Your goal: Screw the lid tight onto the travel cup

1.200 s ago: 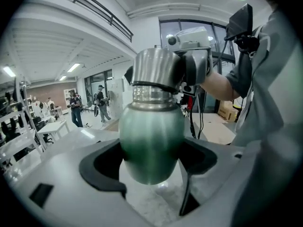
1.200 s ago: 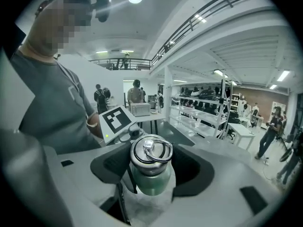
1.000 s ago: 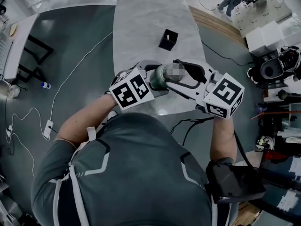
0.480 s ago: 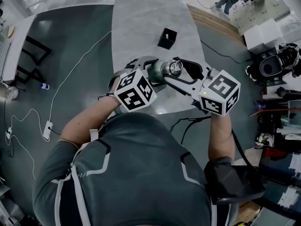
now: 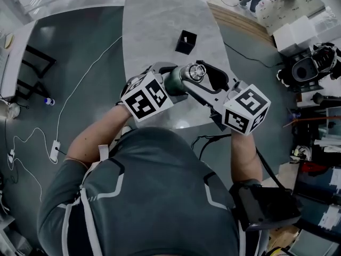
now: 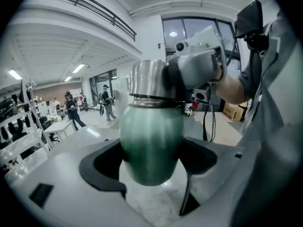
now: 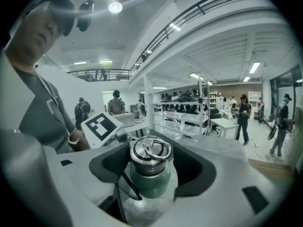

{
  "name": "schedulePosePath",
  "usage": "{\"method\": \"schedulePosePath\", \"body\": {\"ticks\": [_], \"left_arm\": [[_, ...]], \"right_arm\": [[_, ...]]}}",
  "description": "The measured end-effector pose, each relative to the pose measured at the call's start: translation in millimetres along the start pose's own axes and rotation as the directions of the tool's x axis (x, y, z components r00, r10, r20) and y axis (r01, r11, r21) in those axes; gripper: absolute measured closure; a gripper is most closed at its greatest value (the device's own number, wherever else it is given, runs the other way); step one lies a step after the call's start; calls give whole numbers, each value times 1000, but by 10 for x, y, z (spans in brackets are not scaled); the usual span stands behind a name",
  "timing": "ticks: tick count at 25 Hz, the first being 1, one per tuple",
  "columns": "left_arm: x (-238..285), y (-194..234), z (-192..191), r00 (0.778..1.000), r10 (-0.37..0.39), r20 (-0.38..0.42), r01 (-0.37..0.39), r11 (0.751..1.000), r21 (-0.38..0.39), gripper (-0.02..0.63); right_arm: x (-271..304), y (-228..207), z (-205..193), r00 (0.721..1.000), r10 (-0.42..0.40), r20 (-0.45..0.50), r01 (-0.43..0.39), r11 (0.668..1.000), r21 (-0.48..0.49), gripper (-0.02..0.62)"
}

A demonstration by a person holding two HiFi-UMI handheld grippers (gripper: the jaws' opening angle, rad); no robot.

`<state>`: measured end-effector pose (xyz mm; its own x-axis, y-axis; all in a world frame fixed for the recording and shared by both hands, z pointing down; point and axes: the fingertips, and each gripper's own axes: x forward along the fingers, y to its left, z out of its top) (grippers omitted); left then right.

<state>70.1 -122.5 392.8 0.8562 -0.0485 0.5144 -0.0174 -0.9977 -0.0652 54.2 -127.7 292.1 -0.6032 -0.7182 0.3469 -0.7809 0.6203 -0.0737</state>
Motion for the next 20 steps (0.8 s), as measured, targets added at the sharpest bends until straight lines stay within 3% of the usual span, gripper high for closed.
{"method": "schedulePosePath", "body": {"ticks": [3, 6, 8, 11, 14, 20], "left_arm": [[-119, -82, 152, 996, -80, 33, 80, 997, -8, 232], [-244, -194, 287, 983, -173, 67, 172, 985, 21, 233], [-332, -344, 359, 957, -274, 95, 271, 961, 46, 232], [-415, -524, 442, 921, -374, 108, 370, 927, 58, 232], [-403, -549, 445, 926, -368, 79, 364, 929, 68, 232], [-364, -546, 472, 933, -353, 71, 349, 935, 66, 232]], "right_arm": [[-193, 63, 152, 995, 68, 79, -64, 996, -59, 279], [-356, 156, 325, 963, 197, 183, -179, 978, -111, 275], [-421, 282, 394, 928, 309, 209, -269, 942, -199, 275], [-516, 497, 417, 859, 473, 198, -395, 856, -334, 273], [-558, 575, 383, 815, 550, 180, -474, 813, -337, 273], [-502, 538, 353, 815, 553, 172, -480, 811, -333, 285]]}}
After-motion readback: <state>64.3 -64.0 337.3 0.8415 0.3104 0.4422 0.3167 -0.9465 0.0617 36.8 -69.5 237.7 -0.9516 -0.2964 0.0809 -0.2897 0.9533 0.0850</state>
